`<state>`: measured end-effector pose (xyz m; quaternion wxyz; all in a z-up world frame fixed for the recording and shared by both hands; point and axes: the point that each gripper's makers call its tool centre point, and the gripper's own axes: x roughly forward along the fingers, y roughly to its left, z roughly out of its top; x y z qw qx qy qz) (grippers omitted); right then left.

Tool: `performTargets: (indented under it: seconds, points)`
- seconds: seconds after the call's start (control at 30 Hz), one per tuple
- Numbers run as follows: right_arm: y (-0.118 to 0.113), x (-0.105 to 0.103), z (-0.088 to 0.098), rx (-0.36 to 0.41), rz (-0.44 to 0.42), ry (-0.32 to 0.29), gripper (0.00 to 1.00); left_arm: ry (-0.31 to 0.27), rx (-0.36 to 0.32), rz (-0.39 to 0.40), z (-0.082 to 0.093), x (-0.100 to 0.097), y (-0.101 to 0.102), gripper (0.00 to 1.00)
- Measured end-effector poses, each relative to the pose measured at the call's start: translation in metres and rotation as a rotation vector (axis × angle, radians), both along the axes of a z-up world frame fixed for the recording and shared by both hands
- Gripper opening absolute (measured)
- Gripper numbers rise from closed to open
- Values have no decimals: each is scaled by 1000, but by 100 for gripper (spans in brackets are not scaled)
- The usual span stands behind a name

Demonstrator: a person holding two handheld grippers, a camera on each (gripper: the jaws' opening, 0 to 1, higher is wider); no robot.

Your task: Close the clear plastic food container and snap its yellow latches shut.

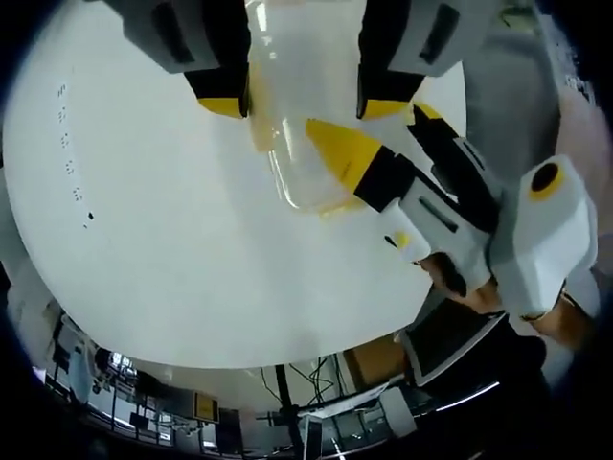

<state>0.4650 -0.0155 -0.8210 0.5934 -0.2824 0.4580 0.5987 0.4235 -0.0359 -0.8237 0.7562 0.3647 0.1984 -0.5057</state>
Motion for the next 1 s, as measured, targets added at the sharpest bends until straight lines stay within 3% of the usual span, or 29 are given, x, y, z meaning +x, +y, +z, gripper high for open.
performTargets:
  seconds: [0.17, 0.37, 1.0]
  points:
    - [1, 4, -1, -23, -40, 51, 38, 10, -1, 8, 0, 1, 1, 53]
    - [1, 2, -3, -34, -26, 91, 37, 3, -37, 13, 0, 1, 1, 52]
    - [1, 1, -6, -67, 11, 189, 35, 21, -23, 26, 0, 1, 0, 51]
